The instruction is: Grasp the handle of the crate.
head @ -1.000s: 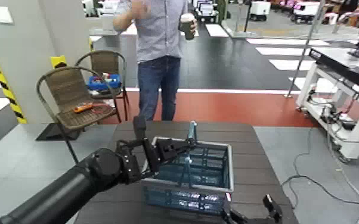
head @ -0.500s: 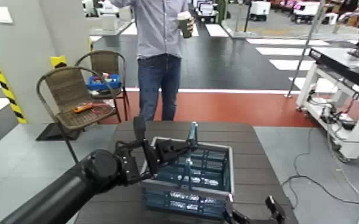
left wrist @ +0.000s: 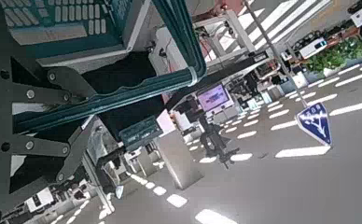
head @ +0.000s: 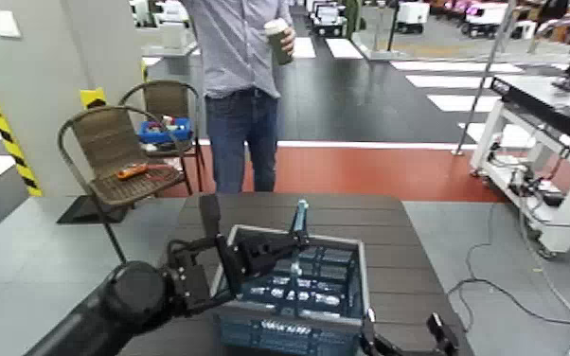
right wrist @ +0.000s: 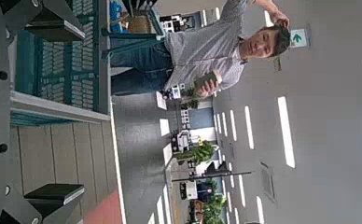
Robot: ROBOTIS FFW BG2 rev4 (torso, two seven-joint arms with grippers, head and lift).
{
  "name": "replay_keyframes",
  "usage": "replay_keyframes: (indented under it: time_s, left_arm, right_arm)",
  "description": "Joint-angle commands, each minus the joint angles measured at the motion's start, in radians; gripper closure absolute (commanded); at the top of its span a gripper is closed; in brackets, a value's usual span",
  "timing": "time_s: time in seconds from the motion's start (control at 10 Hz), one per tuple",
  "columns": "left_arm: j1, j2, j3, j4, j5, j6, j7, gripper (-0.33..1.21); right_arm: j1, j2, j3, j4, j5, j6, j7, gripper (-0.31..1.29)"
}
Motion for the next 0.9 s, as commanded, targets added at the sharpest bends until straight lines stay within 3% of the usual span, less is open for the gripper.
replay_keyframes:
  time_s: [0.1, 0.6, 0.9]
  left_arm:
    - [0.128, 0.024, 0.099, -0.165, 0.005, 0.082, 0.063, 1.20]
    - [0.315, 0.018, 0.213, -0.348, 0.126, 0.160, 0.153, 1.20]
    - [0.363, 0.023, 0.229, -0.383, 0.217, 0.182, 0.162, 1.20]
  right_arm:
    - [0.002, 0.003, -0.003, 0.001, 0.003, -0.005, -0.002, 0.15]
    - [0.002, 0.002, -0.006, 0.006, 0.008, -0.009, -0.007, 0.15]
    - [0.001, 0.002, -0.006, 0.006, 0.011, -0.009, -0.008, 0.15]
